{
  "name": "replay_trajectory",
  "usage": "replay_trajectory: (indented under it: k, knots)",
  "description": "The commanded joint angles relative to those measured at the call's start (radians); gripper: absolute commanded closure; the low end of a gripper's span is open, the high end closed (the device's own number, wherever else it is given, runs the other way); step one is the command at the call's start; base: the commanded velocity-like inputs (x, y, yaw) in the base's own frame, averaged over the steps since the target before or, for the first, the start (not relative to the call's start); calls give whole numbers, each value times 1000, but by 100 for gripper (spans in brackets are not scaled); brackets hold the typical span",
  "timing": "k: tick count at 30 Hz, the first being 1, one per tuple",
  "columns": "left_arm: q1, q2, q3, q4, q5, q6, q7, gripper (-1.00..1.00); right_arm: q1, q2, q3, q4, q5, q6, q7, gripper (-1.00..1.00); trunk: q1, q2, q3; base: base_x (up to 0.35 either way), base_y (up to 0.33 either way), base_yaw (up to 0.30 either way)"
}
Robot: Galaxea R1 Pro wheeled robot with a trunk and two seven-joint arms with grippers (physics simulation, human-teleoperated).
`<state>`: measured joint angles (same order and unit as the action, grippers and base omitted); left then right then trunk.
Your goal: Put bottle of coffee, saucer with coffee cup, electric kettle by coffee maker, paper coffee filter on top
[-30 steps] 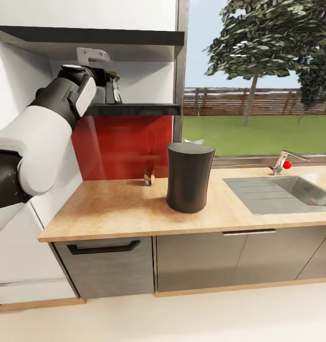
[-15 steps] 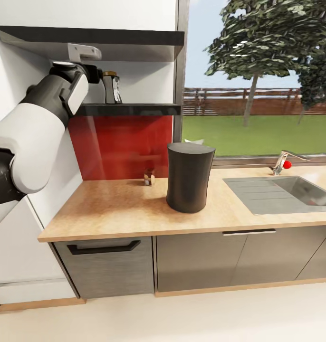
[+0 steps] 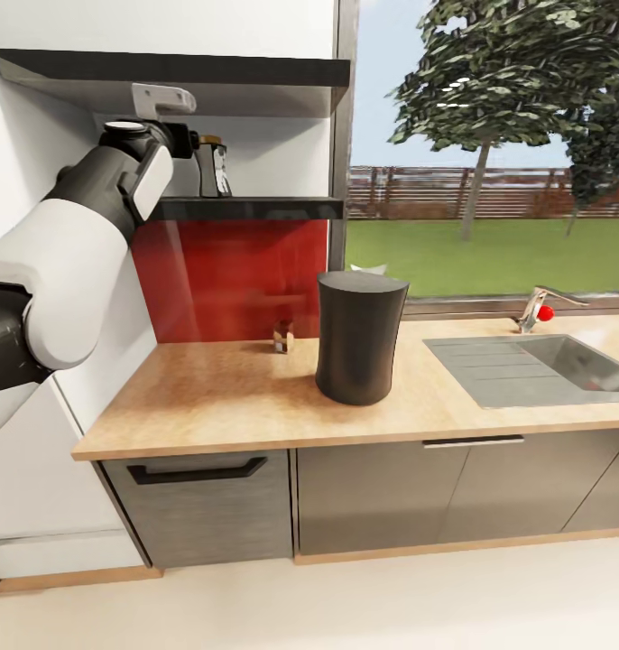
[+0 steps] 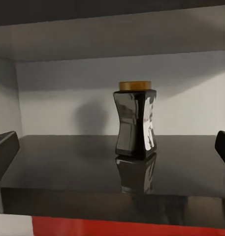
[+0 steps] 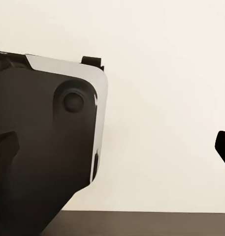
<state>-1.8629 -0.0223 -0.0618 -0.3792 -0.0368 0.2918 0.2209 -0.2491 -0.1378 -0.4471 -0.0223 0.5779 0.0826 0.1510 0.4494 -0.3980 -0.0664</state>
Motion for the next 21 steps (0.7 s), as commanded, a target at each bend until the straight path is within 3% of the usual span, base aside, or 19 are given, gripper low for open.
replay_trajectory:
  k: [1,11,21]
  knots:
    - [-1,0,-6,-1,-4,7,5,-100,0,0,-8,-2,8,6,5,-100,1,-2,-2,63,0,0]
    - [-1,-1,-5,-3,20,7,3,-100,7,-1,-8,-2,8,7,5,-100,1,-2,-2,249,0,0]
    - [-1,-1,-6,-12,26,8,-2,-100,8,-1,-7,-2,8,8,5,-100,1,-2,-2,67,0,0]
